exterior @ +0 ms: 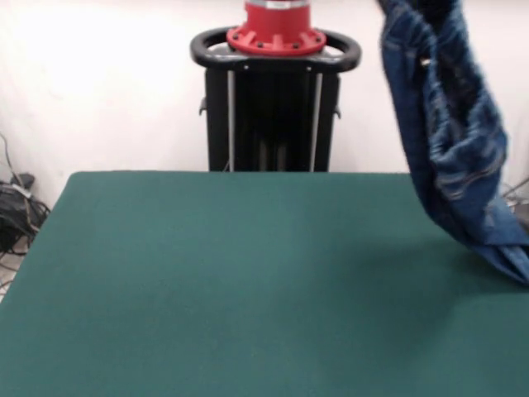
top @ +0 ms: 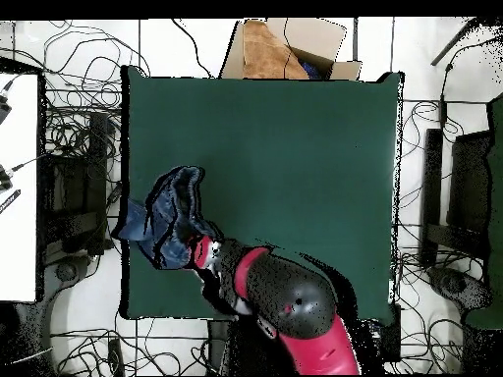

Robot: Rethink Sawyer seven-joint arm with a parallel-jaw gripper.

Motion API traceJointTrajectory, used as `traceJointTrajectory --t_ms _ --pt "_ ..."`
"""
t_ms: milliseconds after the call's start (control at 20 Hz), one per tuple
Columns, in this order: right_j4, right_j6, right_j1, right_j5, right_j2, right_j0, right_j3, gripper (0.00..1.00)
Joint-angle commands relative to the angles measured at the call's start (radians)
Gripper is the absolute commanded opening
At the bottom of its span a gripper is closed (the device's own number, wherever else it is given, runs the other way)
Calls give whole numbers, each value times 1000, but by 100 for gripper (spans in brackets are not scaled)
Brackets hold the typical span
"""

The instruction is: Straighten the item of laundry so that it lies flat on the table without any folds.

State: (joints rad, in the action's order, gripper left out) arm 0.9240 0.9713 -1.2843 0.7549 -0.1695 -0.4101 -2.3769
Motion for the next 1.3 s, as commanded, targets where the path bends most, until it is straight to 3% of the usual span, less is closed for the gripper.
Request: traceJointTrajectory --t_ms 50,350,600,1000,1300 --pt "-32 -381 136 65 -50 -113 -46 0" --pt "-114 -455 274 -25 -104 -216 -12 0" --pt "-210 -480 366 -28 -130 -298 48 0" --pt "-443 -420 483 56 -160 -414 205 0" --pt "-624 -368 533 186 -175 -484 340 0"
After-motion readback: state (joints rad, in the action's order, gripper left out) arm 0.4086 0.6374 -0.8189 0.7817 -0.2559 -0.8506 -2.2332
